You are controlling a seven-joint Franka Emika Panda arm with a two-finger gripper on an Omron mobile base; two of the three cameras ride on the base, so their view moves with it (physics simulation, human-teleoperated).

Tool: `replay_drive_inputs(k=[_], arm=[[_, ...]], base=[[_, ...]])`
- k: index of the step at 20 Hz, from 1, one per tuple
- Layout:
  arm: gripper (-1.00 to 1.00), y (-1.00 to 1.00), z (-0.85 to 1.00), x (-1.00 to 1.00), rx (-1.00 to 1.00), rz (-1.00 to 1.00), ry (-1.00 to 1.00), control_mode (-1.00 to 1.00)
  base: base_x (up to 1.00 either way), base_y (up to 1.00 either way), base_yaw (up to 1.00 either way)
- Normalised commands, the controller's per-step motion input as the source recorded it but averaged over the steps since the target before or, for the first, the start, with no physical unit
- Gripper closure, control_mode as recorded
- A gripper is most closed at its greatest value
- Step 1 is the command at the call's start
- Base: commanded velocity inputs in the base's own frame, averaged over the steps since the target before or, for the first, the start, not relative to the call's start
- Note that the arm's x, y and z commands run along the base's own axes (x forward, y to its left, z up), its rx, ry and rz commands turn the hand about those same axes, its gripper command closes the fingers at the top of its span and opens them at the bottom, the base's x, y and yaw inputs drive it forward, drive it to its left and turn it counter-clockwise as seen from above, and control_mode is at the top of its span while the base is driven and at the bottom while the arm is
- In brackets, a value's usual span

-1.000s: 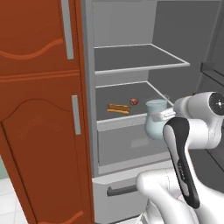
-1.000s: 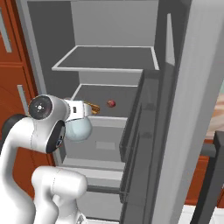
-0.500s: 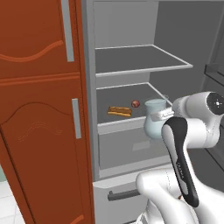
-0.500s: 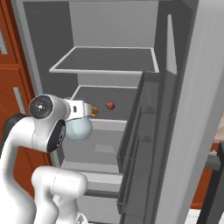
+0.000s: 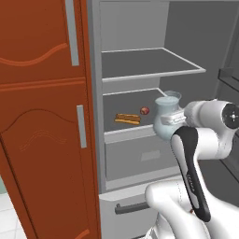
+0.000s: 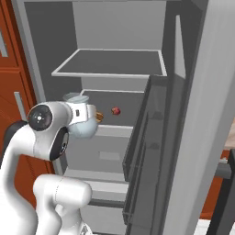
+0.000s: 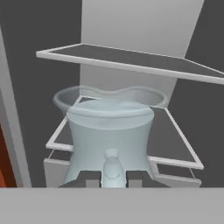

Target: Move the hotdog bun and peach from the top shelf to the second highest shelf to make space. Then, place the pitcher from the counter on the cleared top shelf.

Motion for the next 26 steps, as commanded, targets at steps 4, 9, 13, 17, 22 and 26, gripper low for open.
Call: replay_drive_inputs(k=[4,9,13,17,22,26], arm=[[1.00,0.00,0.55,0.00,0.00,-0.03,-0.13,-1.00],[1.00,0.00,0.69,0.00,0.00,-0.03,-0.02,-1.00],[1.00,0.00,0.64,0.00,0.00,-0.02,0.00,-1.00],[1.00,0.00,0.60,0.04,0.00,0.00,0.01,-1.00],[1.00,0.02,0.29,0.15,0.01,0.00,-0.02,-1.00],[1.00,0.00,0.01,0.23,0.04,0.00,-0.16,-1.00]], base=[[0.00,0.00,0.00],[0.00,0.00,0.00],[0.00,0.00,0.00],[0.00,0.00,0.00],[0.00,0.00,0.00],[0.00,0.00,0.00]])
